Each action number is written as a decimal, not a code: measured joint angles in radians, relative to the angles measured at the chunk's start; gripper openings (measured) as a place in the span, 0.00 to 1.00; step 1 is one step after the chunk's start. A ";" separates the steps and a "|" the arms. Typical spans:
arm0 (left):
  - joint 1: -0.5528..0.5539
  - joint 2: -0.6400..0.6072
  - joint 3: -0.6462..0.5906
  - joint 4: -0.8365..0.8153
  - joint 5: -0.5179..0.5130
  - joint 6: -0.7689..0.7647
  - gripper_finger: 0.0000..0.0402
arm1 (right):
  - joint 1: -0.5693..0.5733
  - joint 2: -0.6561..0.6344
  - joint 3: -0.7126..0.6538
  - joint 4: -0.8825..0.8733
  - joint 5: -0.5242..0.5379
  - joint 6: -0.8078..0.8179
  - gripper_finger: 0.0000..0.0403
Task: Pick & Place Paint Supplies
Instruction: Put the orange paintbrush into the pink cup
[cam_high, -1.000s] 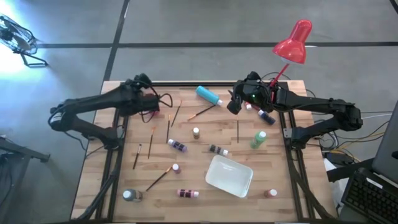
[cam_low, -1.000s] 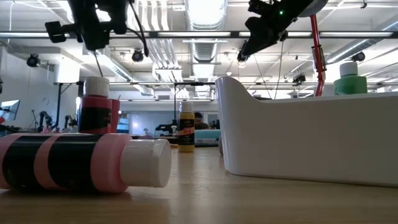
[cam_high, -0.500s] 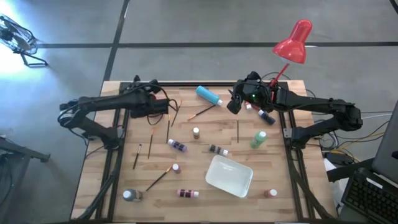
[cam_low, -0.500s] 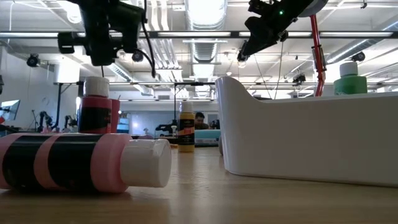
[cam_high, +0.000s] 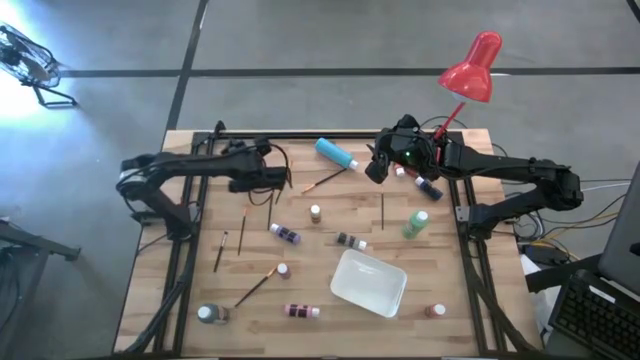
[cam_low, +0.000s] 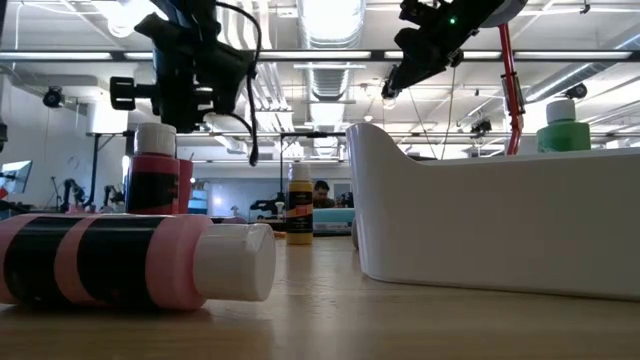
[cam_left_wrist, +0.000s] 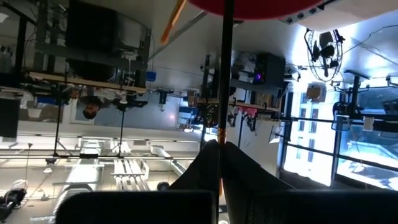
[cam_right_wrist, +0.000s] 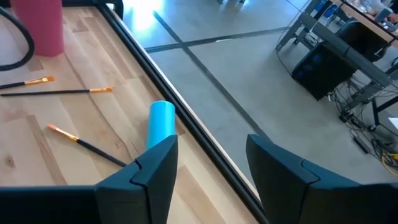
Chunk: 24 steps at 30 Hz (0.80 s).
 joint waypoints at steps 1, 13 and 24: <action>0.000 0.008 0.000 0.000 0.001 -0.004 0.01 | 0.000 0.000 0.000 0.000 0.000 -0.003 0.45; -0.009 0.025 -0.024 -0.003 0.054 -0.032 0.03 | -0.001 0.000 -0.006 0.000 0.000 -0.011 0.45; -0.011 0.025 -0.055 0.001 0.053 -0.068 0.08 | -0.001 0.004 -0.007 0.002 0.000 -0.009 0.50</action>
